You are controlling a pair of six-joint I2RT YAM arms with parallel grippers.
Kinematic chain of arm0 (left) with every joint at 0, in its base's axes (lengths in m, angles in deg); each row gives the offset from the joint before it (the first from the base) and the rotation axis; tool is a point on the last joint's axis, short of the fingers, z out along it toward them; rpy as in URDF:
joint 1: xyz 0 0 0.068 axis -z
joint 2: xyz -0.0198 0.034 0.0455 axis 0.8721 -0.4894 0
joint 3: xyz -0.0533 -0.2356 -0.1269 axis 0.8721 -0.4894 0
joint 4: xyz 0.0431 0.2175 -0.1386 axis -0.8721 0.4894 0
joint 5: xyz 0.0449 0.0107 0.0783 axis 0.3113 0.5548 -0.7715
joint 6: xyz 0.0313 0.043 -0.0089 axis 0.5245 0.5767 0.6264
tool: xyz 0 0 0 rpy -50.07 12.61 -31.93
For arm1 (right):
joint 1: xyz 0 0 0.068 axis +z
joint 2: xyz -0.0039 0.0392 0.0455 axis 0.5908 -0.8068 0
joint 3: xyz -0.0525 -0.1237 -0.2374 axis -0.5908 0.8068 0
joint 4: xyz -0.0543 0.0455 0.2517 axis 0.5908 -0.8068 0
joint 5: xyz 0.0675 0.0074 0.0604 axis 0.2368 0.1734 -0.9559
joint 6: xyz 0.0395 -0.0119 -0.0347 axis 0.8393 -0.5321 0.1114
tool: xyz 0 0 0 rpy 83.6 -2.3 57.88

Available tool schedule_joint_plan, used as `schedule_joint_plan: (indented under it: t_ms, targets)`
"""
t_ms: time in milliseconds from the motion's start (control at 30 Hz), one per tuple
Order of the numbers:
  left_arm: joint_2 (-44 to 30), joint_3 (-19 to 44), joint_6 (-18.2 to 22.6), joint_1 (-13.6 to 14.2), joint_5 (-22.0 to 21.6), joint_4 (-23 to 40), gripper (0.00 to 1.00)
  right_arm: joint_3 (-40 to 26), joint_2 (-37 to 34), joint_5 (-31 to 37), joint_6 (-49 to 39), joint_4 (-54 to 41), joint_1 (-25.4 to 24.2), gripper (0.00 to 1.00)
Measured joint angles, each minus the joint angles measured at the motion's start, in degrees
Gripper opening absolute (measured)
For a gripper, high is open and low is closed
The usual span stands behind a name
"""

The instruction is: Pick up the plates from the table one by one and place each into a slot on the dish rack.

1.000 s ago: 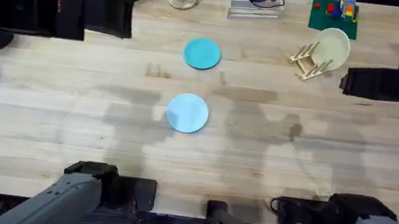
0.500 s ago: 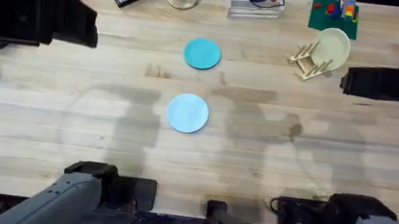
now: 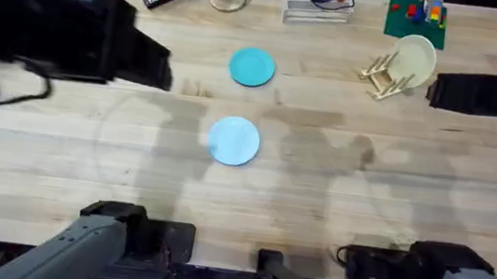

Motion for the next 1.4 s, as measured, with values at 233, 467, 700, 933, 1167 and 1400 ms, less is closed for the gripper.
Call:
schedule_joint_plan:
  t_ms: [233,467,700,933,1167,1400]
  targets:
    - [0.0,-13.3,0.8,0.0,6.8,-10.0,0.043,0.0,0.0,0.0,0.0,0.0,0.0,0.993]
    - [-0.3,-27.3,1.4,0.0,13.3,-22.6,0.043,0.0,0.0,0.0,0.0,0.0,0.0,0.993]
    - [-6.5,-33.6,3.1,0.0,17.3,-27.8,0.042,0.0,0.0,0.0,0.0,0.0,0.0,0.994]
    - [-13.0,-33.7,6.5,-2.4,18.6,-28.1,0.043,0.0,0.0,0.0,0.0,0.0,0.0,0.994]
    - [-16.0,-33.7,12.6,-7.1,22.0,-26.7,0.042,0.0,0.0,0.0,0.0,0.0,0.0,0.994]
    - [-18.9,-33.7,15.7,-7.2,24.1,-26.9,0.042,0.0,0.0,0.0,0.0,0.0,0.0,0.995]
